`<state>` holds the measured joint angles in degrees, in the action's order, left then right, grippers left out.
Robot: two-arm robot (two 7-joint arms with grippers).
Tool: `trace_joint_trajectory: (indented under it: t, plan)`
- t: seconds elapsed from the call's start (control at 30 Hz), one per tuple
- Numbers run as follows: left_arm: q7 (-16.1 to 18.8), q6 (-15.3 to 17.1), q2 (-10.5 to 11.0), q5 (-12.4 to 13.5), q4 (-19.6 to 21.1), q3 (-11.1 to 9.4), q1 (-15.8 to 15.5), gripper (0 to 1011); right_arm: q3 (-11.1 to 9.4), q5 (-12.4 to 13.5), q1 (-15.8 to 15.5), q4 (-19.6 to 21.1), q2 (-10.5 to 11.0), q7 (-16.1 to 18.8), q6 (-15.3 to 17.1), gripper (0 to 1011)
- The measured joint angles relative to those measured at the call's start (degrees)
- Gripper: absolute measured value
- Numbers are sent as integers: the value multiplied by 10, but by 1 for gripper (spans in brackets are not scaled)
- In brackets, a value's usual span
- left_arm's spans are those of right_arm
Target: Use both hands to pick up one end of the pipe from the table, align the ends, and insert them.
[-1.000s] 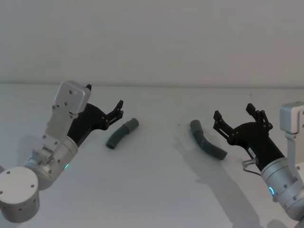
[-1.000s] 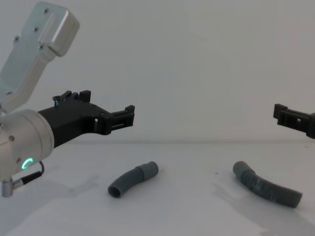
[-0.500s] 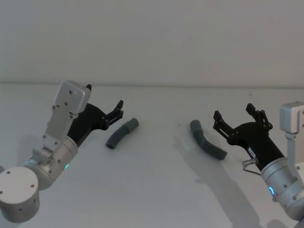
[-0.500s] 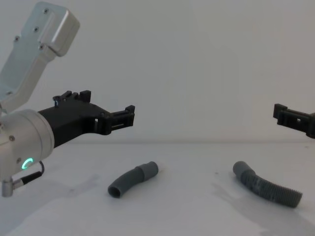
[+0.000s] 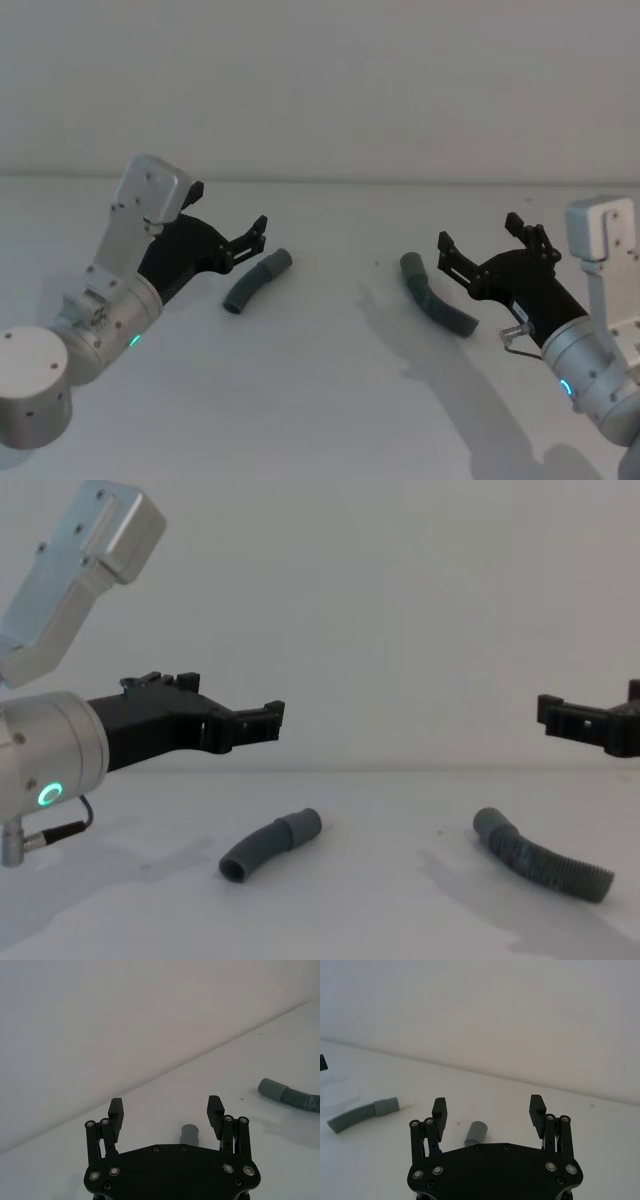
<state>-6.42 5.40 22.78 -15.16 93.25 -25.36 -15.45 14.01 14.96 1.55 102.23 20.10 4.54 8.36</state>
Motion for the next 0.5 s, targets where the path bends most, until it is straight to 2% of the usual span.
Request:
trace_joint_trajectory:
  t: [0.23, 0.5]
  plan:
    - [-22, 52, -6, -38, 2, 14, -11, 1003, 10, -7, 21, -3, 2, 9, 45, 994]
    - [-27, 104, -13, -61, 7, 27, -18, 1003, 17, -9, 43, -17, -2, 16, 80, 993]
